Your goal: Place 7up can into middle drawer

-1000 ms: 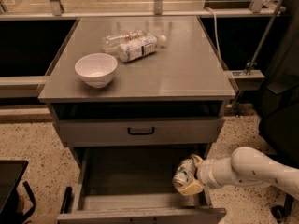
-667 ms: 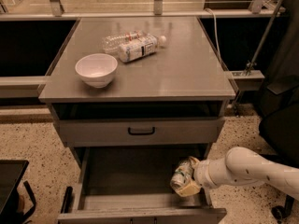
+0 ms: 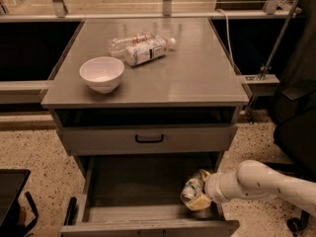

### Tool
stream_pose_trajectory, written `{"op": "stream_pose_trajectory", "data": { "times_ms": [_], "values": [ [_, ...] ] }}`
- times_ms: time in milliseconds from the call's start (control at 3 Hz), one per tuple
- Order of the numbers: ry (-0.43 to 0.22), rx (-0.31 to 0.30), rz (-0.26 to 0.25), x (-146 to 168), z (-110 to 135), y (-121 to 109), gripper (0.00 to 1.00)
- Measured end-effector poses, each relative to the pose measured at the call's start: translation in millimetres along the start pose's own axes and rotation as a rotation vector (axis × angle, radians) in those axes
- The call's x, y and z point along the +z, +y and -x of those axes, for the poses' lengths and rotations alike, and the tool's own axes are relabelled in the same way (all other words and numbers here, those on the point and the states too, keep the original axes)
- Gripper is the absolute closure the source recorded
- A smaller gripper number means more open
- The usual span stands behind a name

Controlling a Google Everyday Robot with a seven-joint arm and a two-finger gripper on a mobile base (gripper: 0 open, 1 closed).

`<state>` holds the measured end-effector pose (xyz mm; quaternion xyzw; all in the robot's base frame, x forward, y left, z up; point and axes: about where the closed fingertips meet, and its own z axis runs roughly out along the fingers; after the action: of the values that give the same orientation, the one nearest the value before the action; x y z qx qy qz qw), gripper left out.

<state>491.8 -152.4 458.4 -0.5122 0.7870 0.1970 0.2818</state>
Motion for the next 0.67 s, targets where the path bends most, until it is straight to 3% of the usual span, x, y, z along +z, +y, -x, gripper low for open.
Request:
{"op": "stream_pose_trajectory", "data": {
  "times_ms": [333, 667],
  "values": [
    [0.008, 0.015, 0.017, 46.5, -23.1, -15.2, 1.00],
    [0.005, 0.024, 0.030, 53.2, -26.1, -11.0, 1.00]
  ]
}}
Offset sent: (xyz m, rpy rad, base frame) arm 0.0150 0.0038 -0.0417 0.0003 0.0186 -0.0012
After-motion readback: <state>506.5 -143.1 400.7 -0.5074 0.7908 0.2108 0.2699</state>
